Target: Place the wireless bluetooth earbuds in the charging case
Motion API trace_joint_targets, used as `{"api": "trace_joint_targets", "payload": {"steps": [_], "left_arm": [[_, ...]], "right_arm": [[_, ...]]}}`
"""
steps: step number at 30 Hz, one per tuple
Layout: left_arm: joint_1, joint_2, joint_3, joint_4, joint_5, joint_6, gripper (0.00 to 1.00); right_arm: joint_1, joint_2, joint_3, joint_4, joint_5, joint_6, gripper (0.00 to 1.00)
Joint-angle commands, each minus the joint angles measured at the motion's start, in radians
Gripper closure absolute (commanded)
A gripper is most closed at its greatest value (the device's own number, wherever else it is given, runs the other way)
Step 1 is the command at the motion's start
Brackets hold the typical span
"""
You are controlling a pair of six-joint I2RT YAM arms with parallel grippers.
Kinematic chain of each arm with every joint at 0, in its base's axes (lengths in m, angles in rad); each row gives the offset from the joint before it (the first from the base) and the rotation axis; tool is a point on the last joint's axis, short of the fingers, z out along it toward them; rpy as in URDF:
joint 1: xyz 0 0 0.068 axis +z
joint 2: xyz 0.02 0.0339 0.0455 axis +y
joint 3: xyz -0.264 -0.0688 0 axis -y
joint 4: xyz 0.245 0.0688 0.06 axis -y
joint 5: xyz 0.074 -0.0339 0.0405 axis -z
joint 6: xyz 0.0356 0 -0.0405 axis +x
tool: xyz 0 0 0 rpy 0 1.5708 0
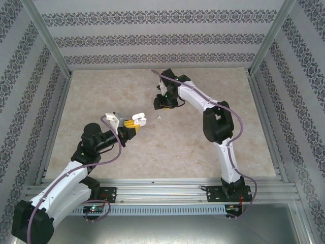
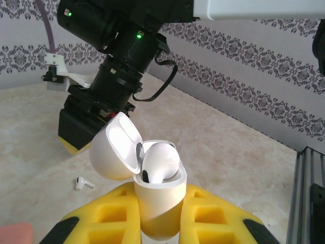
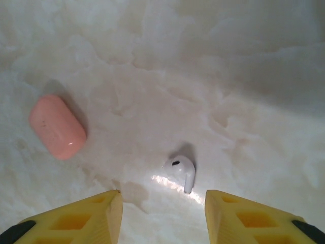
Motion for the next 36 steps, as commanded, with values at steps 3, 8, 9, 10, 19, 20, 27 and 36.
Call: {"api": "trace_joint_targets", "payload": {"steps": [3, 8, 9, 10, 19, 20, 27, 36], "left_arm": [[-0.003, 0.021, -0.004, 0.06, 0.02, -0.01, 1.0], [-0.003, 0.031, 0.002, 0.051, 0.017, -0.002, 1.0], [-0.003, 0.034, 0.002, 0.05, 0.017, -0.001, 1.0], [-0.003, 0.035, 0.002, 0.05, 0.017, 0.001, 1.0], [-0.003, 0.04, 0.007, 0.044, 0.018, -0.001, 1.0], [-0.003, 0.036, 0.007, 0.041, 0.016, 0.0, 1.0], [-0.004, 0.025, 0.003, 0.032, 0.015, -0.001, 1.0], [-0.003, 0.018, 0.001, 0.026, 0.013, -0.001, 1.0]], "right_arm": [[0.014, 0.113, 0.13, -0.137, 0.045, -0.103, 0.54], [0.022, 0.162, 0.174, -0.156, 0.05, -0.122, 0.54], [0.027, 0.166, 0.175, -0.156, 0.048, -0.124, 0.54], [0.033, 0.17, 0.174, -0.156, 0.049, -0.127, 0.55], [0.064, 0.213, 0.184, -0.168, 0.072, -0.142, 0.59], [0.066, 0.215, 0.181, -0.168, 0.075, -0.142, 0.59], [0.076, 0.215, 0.155, -0.165, 0.086, -0.138, 0.67], [0.082, 0.168, 0.11, -0.137, 0.095, -0.12, 0.72]]}}
